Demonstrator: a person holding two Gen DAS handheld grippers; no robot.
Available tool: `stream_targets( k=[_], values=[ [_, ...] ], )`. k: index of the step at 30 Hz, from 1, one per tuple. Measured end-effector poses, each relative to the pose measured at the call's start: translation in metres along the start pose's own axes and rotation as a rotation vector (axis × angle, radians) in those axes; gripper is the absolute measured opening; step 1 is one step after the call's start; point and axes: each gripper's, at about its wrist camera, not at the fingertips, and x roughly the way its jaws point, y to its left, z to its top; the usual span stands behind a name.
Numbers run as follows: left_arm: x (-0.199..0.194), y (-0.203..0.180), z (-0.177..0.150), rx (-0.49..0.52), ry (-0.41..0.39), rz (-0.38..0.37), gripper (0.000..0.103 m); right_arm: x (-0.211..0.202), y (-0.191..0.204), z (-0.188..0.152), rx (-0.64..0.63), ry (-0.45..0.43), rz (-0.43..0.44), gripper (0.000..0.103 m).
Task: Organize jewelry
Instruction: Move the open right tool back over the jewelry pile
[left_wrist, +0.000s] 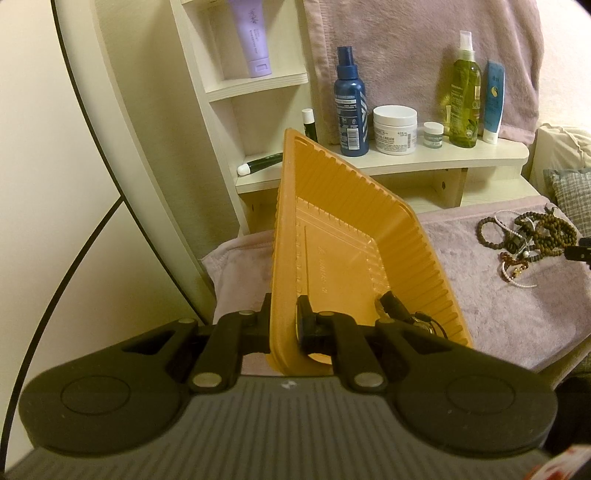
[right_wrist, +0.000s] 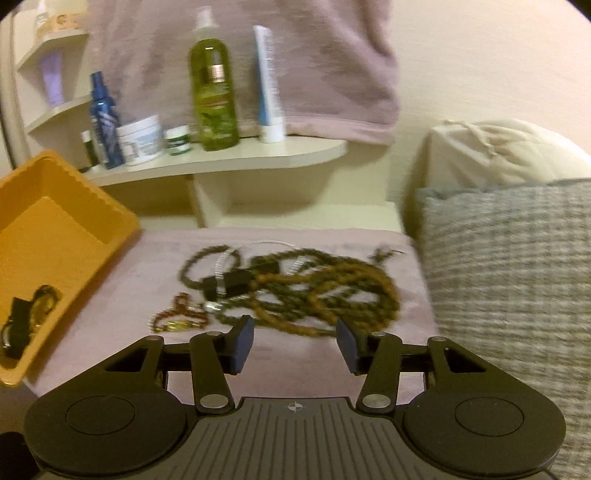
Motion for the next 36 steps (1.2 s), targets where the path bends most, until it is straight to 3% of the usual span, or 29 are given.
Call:
stream_targets(
  k=[11, 14, 18, 22, 36],
  values=[
    [0.000, 0.000, 0.000, 0.002, -0.001, 0.000, 0.009, 0.030, 0.056, -0.002, -0.110, 0.060, 0.150, 0.049],
    [0.000, 0.000, 0.000, 0.000, 0.000, 0.000, 0.009, 0.032, 0.074, -0.008, -0.192, 0.068, 0.178, 0.043],
    [0.000, 0.000, 0.000, -0.001, 0.000, -0.001, 0.009, 0.036, 0.084, -0.013, -0.230, 0.071, 0.178, 0.036],
    [0.000, 0.000, 0.000, -0.003, 0.001, 0.000, 0.009, 0.042, 0.078, -0.009, -0.189, 0.063, 0.125, 0.033],
    [0.000, 0.001, 0.000, -0.009, 0.002, -0.001, 0.009, 0.061, 0.080, -0.009, -0.244, 0.072, 0.090, 0.037]
  ],
)
